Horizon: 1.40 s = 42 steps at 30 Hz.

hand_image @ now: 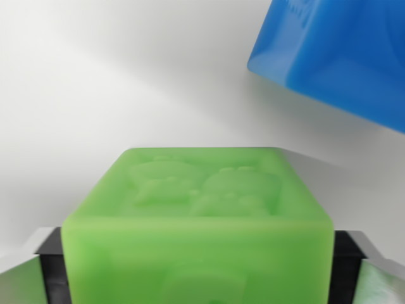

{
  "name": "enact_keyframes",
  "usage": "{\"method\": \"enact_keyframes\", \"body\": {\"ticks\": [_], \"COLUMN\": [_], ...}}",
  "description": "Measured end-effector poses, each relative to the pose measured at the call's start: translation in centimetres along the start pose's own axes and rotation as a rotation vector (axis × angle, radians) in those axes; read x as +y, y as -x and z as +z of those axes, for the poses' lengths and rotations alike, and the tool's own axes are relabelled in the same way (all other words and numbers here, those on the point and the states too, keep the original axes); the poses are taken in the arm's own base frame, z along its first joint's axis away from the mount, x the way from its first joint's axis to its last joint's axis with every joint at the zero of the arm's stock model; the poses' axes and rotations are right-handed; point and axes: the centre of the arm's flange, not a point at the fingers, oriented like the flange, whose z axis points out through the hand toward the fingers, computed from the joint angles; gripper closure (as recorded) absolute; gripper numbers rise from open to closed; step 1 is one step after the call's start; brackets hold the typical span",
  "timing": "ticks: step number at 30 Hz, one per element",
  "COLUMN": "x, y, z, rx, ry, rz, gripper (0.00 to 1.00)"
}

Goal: Stack cube

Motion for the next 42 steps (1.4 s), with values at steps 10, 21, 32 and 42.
{"method": "enact_keyframes", "body": {"ticks": [10,21,32,42], "x": [0.0,0.0,0.0,-0.1], "y": [0.0,0.0,0.0,-0.1], "z": [0.0,0.0,-0.2,-1.4], "rx": [0.000,0.000,0.001,0.005], "ry": [0.000,0.000,0.000,-0.001], "rz": [0.000,0.000,0.000,-0.001], "gripper": [1.00,1.00,1.00,1.00]}}
